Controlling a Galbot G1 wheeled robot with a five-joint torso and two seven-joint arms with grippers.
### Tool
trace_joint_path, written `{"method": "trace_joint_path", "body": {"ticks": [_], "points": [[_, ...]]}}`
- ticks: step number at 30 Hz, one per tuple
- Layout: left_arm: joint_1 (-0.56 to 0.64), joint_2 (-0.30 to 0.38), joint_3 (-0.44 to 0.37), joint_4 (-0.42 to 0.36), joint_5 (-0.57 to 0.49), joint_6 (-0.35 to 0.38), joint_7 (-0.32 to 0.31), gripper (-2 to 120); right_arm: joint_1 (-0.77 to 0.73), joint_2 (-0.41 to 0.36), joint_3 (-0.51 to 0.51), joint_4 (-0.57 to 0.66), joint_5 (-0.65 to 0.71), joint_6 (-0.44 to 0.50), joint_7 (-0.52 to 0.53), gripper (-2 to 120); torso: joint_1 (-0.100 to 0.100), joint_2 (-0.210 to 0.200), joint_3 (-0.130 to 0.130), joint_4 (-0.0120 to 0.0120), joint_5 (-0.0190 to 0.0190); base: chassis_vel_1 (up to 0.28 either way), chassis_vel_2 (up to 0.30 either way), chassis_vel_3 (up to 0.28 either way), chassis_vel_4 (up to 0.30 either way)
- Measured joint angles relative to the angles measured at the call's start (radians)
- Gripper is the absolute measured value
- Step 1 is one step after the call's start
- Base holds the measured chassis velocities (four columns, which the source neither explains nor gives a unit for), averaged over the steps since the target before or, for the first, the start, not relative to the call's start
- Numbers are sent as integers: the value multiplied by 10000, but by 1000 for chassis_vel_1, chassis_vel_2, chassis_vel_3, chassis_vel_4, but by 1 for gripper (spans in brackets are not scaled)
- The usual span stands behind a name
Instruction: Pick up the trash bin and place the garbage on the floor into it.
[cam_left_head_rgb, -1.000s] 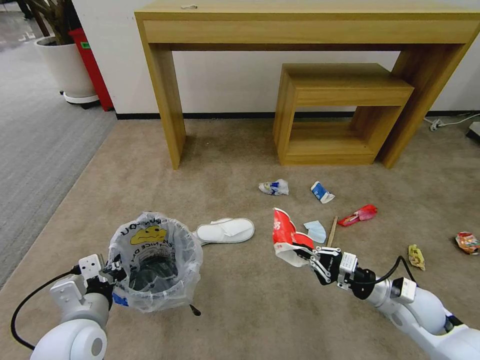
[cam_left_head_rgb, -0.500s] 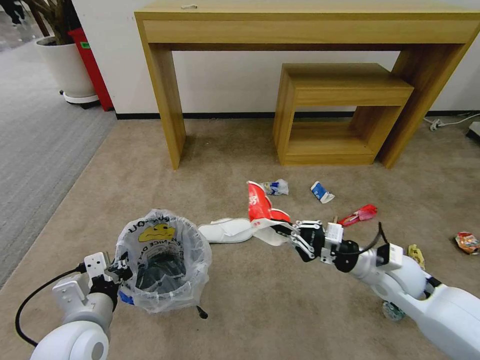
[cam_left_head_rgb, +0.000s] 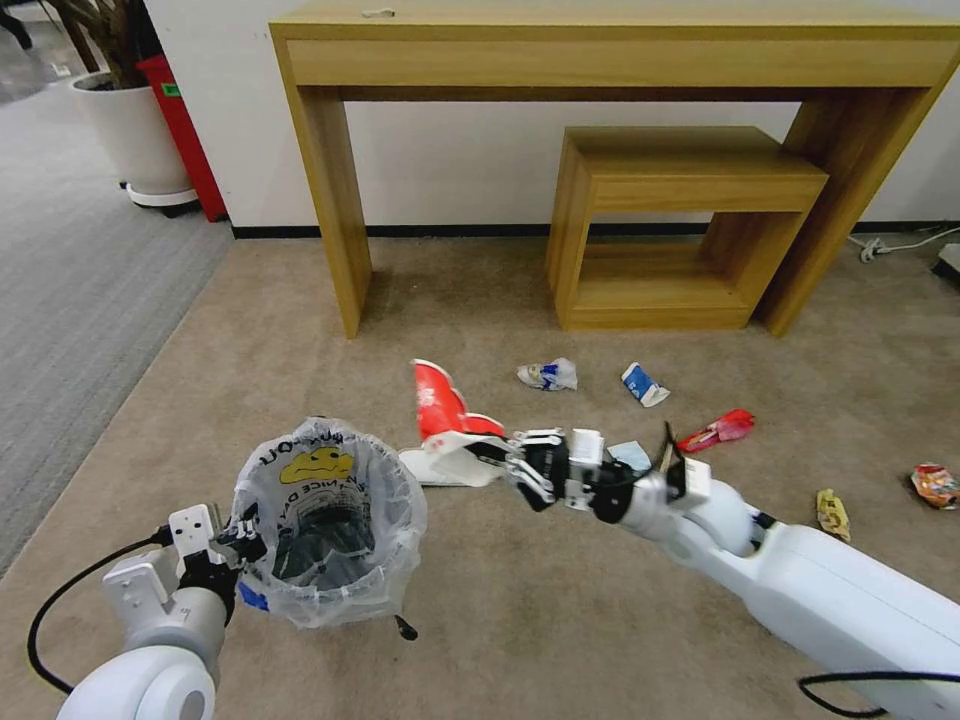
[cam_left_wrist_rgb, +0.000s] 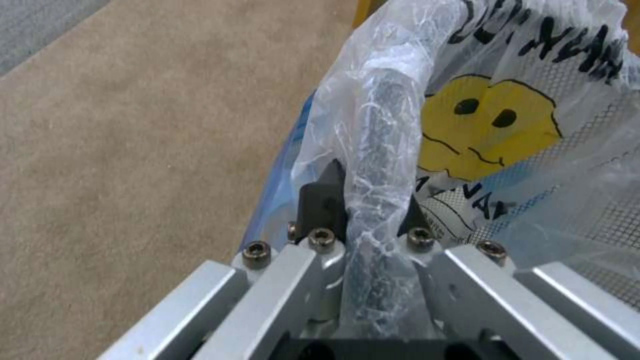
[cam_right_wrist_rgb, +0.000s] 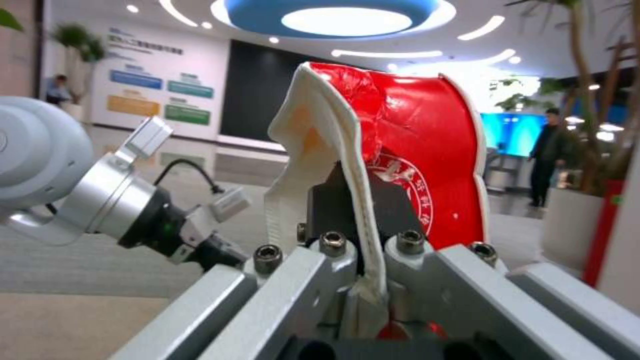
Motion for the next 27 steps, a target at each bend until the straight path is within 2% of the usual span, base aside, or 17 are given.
{"method": "trace_joint_path", "body": {"ticks": [2, 5, 12, 27], "points": [[11, -6, -14, -27, -5, 0, 0, 3, 110, 120, -175, -77, 1, 1, 3, 0, 0, 0, 0, 0, 1, 0, 0, 0, 0], [55, -55, -54, -121, -12, 1, 0, 3, 603, 718, -1055, -568, 3, 92, 22, 0, 0, 0, 0, 0, 2, 0, 0, 0, 0], [46, -80, -84, -144, -20, 7, -7, 3, 1071, 1440, -2012, -1356, -88, 233, 23, 0, 0, 0, 0, -1, 1, 0, 0, 0, 0], [76, -86, -122, -209, -43, 7, -9, 3, 1338, 2405, -2659, -2461, -543, 327, 279, 0, 0, 0, 0, -1, 2, 0, 0, 0, 0]]}}
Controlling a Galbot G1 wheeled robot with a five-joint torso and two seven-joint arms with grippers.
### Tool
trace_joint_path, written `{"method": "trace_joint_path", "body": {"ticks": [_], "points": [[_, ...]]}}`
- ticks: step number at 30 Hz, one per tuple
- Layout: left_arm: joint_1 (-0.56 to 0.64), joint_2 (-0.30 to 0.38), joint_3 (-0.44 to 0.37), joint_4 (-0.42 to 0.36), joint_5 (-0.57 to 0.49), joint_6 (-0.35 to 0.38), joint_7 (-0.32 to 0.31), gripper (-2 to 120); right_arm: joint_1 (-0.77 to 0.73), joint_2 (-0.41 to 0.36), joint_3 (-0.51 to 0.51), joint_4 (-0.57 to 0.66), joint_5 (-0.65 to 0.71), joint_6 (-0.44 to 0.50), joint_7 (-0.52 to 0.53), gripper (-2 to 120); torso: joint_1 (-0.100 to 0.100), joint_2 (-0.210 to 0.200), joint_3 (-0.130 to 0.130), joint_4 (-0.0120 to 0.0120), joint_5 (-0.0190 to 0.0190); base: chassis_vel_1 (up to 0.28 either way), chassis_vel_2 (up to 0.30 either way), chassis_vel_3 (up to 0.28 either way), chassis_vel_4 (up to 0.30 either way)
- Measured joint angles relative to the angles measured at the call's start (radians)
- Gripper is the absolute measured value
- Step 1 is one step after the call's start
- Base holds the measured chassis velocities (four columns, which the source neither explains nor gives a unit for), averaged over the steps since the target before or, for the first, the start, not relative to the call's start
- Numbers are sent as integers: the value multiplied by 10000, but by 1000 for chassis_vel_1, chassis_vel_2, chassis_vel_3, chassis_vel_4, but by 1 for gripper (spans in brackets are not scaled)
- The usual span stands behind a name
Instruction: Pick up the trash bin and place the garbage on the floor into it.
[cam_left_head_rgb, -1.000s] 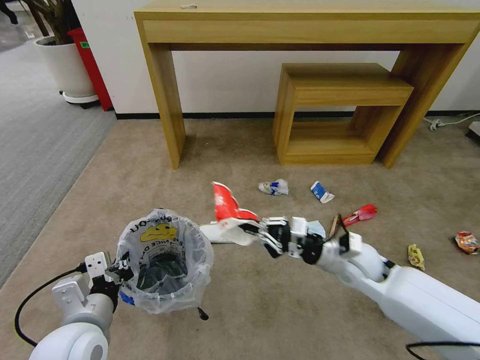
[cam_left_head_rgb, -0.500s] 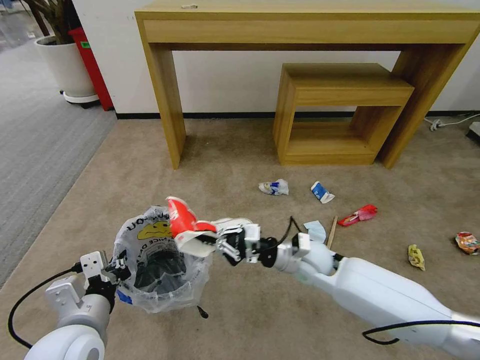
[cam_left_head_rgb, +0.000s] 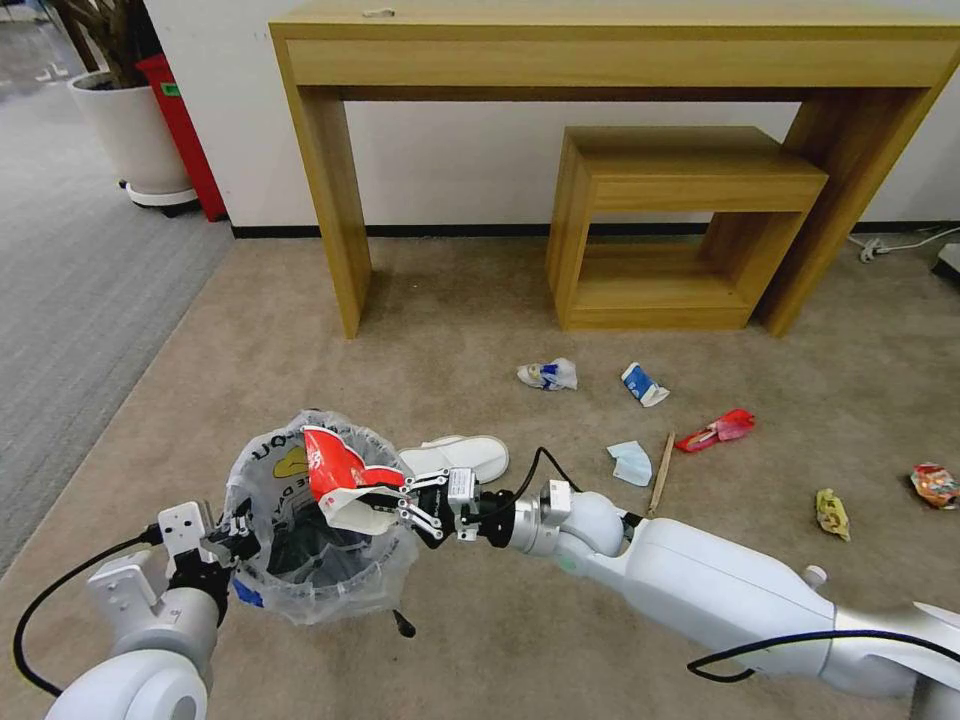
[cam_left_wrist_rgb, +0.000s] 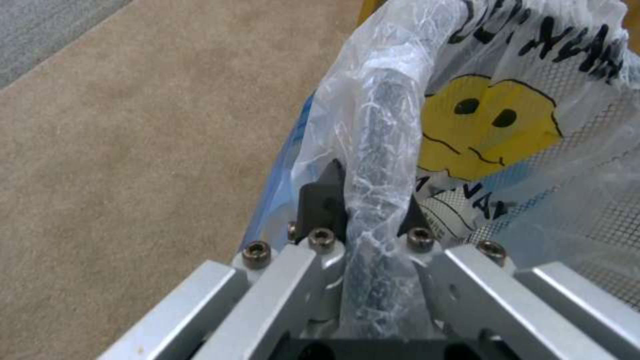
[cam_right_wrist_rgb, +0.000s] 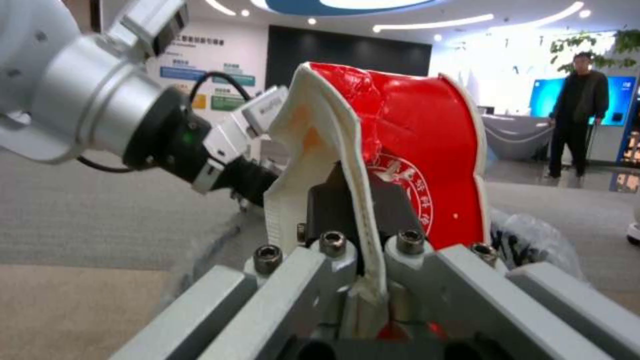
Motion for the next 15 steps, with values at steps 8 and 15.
{"method": "trace_joint_path", "body": {"ticks": [8, 15], "points": [[40, -33, -2, -29, 16, -2, 4, 3, 186, 490, -307, -396, -154, 32, 302, 0, 0, 0, 0, 0, -1, 0, 0, 0, 0], [118, -82, -59, -139, 40, -13, 19, 3, 351, 1276, -632, -870, -345, 142, 501, 0, 0, 0, 0, 2, 0, 0, 0, 0, 0]]}}
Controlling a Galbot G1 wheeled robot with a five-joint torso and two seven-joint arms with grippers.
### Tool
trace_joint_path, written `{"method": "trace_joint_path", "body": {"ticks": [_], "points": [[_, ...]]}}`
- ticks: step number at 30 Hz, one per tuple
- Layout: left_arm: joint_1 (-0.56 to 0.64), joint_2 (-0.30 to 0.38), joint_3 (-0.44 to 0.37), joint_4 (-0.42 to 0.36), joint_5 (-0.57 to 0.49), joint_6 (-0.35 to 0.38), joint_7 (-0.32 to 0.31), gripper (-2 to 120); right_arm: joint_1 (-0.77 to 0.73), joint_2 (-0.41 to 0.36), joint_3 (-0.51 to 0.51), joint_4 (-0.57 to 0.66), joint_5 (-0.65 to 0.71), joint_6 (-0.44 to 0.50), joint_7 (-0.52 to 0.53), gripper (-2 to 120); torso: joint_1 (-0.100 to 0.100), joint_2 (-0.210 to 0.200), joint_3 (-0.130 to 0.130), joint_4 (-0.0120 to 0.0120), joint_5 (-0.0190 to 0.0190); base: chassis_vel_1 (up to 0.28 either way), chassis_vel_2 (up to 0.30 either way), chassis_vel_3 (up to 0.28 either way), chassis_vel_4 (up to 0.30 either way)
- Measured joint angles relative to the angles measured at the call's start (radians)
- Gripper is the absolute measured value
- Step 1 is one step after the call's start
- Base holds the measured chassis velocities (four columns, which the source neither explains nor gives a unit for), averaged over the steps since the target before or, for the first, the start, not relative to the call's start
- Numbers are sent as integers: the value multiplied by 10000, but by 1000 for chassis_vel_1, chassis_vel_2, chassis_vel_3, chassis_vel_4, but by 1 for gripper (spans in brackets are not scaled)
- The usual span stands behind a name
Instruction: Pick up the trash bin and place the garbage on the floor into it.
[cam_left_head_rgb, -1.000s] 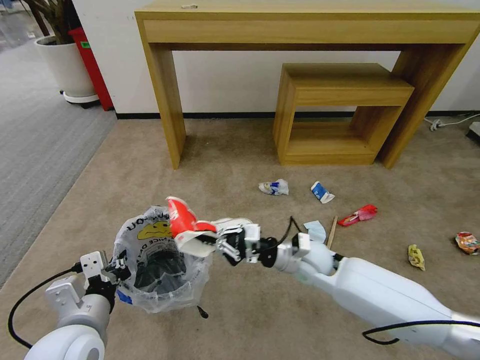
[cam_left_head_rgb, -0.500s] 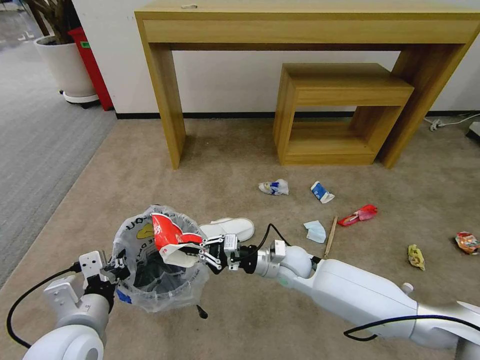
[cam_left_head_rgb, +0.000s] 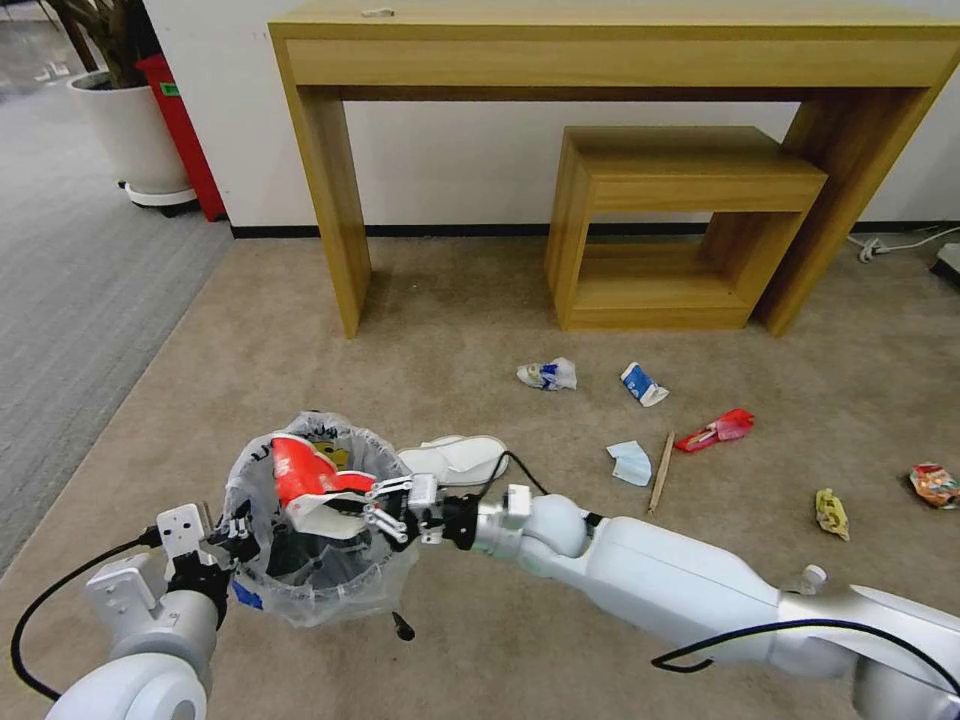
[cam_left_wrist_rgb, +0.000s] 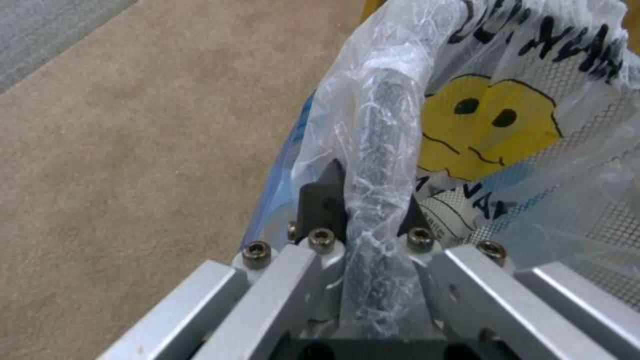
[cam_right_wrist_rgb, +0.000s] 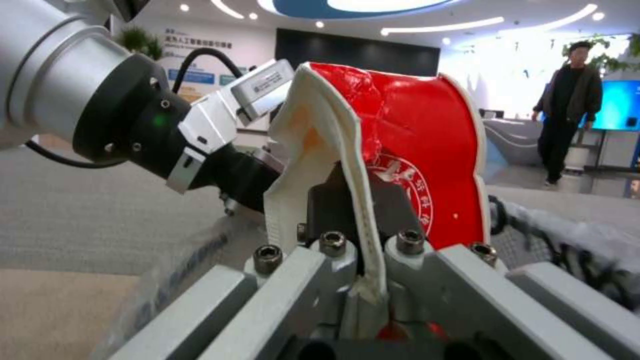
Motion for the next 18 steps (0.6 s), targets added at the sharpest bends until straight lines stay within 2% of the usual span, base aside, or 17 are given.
{"method": "trace_joint_path", "body": {"ticks": [5, 9, 11, 13, 15, 17, 18], "points": [[30, -9, -47, -44, -3, -16, 5, 3, -14, 135, -63, -70, -139, -48, 37, 2, 0, 0, 0, -2, 0, 0, 0, 0, 0], [37, -22, -75, -66, -3, -21, 5, 3, -92, 4, -51, -71, -243, -88, 48, 16, 0, 0, 0, -3, 0, 0, 0, 0, 0], [40, -26, -77, -73, -3, -21, 5, 3, -106, -21, -46, -69, -251, -94, 50, 18, 0, 0, 0, -3, 0, 0, 0, 0, 0], [48, -47, -78, -87, -3, -21, 9, 3, -165, -114, -5, -46, -283, -116, 53, 31, 0, 1, 0, -3, 1, 0, 0, 0, 0], [49, -51, -79, -88, -3, -22, 9, 3, -181, -137, 8, -38, -287, -121, 58, 32, 0, 0, 0, -3, 1, 0, 0, 0, 0], [51, -60, -77, -88, 0, -22, 9, 3, -234, -182, 51, -8, -292, -129, 99, 44, 0, 0, 0, -3, 1, 0, 0, 0, 0], [51, -60, -77, -88, 0, -22, 9, 3, -234, -182, 51, -8, -292, -129, 99, 44, 0, 0, 0, -3, 1, 0, 0, 0, 0]]}}
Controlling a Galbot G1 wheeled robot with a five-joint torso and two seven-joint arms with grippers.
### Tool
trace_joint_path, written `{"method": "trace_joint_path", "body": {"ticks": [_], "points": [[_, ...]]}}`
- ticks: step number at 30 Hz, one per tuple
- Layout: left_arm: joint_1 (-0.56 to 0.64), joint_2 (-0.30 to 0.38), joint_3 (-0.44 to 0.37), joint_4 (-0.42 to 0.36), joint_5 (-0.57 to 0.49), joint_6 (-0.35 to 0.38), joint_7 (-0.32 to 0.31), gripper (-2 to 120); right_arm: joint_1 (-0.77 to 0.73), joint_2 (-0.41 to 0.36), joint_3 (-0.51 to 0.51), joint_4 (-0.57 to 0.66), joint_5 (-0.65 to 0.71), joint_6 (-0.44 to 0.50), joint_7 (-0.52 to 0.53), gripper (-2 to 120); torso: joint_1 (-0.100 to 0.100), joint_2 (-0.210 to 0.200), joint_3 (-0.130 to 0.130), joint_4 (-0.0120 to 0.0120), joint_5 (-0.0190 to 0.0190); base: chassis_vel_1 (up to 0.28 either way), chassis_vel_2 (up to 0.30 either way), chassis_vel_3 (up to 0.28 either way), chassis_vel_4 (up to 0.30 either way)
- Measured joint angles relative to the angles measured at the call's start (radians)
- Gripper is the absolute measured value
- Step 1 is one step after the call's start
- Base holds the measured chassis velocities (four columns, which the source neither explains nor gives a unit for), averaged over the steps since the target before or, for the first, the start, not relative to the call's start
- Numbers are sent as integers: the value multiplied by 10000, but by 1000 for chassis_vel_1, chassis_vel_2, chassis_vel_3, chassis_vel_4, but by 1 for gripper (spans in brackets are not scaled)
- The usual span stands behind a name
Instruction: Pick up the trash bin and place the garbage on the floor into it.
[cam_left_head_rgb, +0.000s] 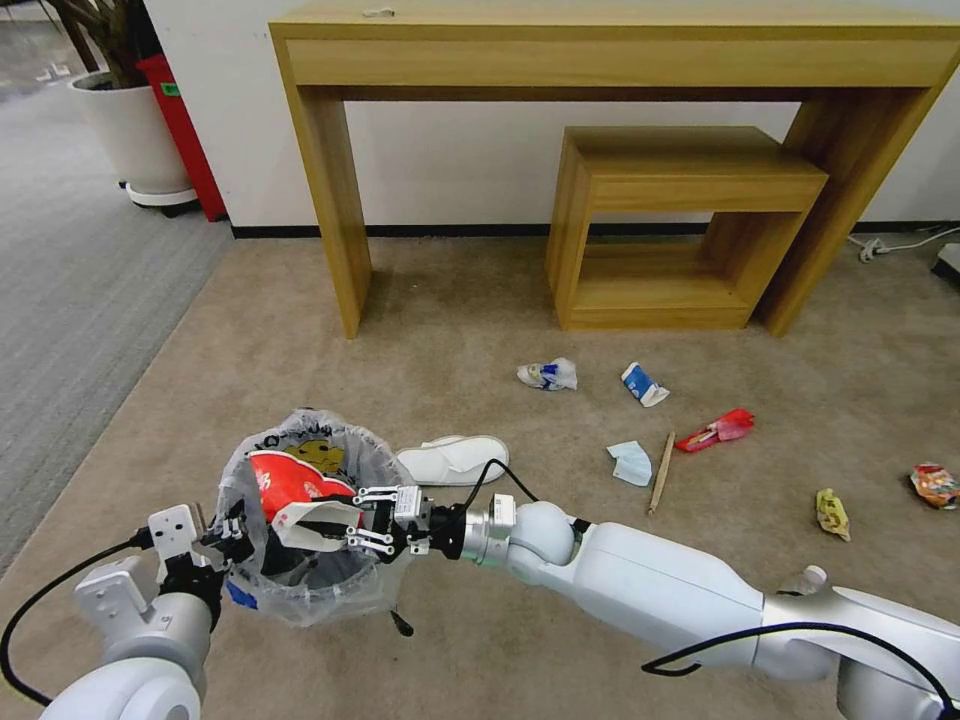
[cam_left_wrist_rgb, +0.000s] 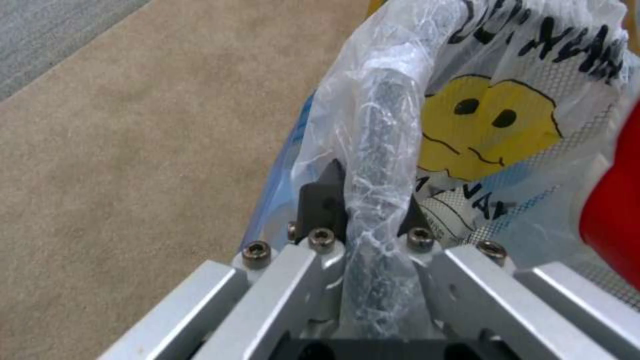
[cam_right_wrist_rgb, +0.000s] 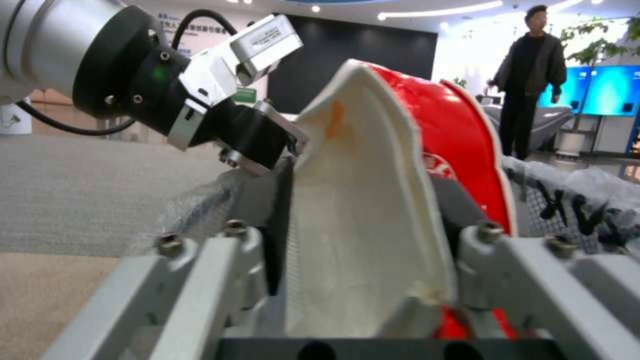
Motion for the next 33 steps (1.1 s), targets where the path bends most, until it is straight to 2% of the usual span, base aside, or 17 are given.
{"method": "trace_joint_path", "body": {"ticks": [4, 5, 6, 8, 12, 33], "points": [[-6, -11, 3, 0, 3, -3, 4, 3, -79, -31, 43, 4, -42, -14, 13, 63, 0, 0, 0, 0, 0, 0, 0, 0, 0], [-12, -13, 3, 0, 3, -5, 6, 3, -122, -70, 53, 5, -73, -19, 11, 75, 0, 0, 0, 0, 1, 0, 0, 0, 0], [-12, -13, 3, 0, 3, -5, 6, 3, -122, -70, 53, 5, -73, -19, 11, 75, 0, 0, 0, 0, 1, 0, 0, 0, 0], [-21, -15, 3, 6, 5, -8, 9, 3, -136, -126, 67, 43, -75, -29, 7, 88, 0, 0, 0, 0, 1, 0, 0, 0, 0], [-49, -24, 12, 39, 10, -11, 11, 3, -145, -180, 72, 120, -31, -72, 10, 99, 0, 0, 0, 1, 1, 0, 0, 0, 0], [-118, -140, 86, 83, 139, -69, 109, 3, 459, -922, -486, 479, -376, -629, 109, 100, 0, 0, 0, 0, 1, 0, 0, 0, 0]]}}
